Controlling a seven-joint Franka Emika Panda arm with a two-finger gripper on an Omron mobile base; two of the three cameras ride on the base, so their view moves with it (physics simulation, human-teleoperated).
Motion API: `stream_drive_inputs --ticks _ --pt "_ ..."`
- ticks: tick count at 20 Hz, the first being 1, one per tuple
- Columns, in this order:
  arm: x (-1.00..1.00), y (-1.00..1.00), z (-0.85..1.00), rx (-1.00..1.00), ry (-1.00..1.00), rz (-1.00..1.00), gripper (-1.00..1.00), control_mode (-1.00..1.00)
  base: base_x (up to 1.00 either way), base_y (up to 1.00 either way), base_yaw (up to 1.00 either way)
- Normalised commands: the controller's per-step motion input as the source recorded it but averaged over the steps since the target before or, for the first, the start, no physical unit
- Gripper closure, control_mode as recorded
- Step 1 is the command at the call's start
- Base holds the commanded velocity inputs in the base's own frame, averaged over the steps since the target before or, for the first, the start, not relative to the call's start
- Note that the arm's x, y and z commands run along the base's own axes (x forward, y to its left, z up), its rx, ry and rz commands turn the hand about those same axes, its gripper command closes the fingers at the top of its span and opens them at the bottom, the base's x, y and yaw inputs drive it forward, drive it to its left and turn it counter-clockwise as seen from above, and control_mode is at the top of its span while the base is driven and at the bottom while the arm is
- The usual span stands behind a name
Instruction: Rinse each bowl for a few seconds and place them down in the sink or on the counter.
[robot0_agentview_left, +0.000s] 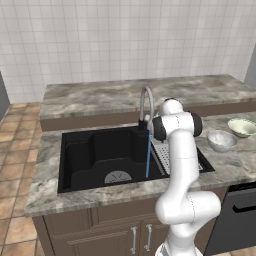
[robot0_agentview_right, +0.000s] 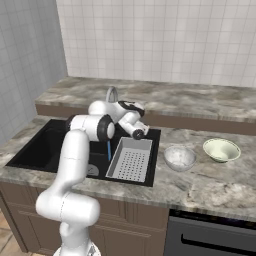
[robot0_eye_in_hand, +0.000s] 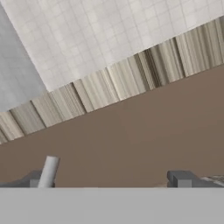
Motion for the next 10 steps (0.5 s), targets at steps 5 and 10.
stream_drive_inputs --ticks 5,10 --pt "0.03 -1.0 -0.5 0.13 0.06 0.0 -1.0 -1.0 0.0 0.0 0.0" --pt "-0.13 -1.0 -0.24 0.13 0.01 0.0 -1.0 -1.0 0.0 0.0 0.0"
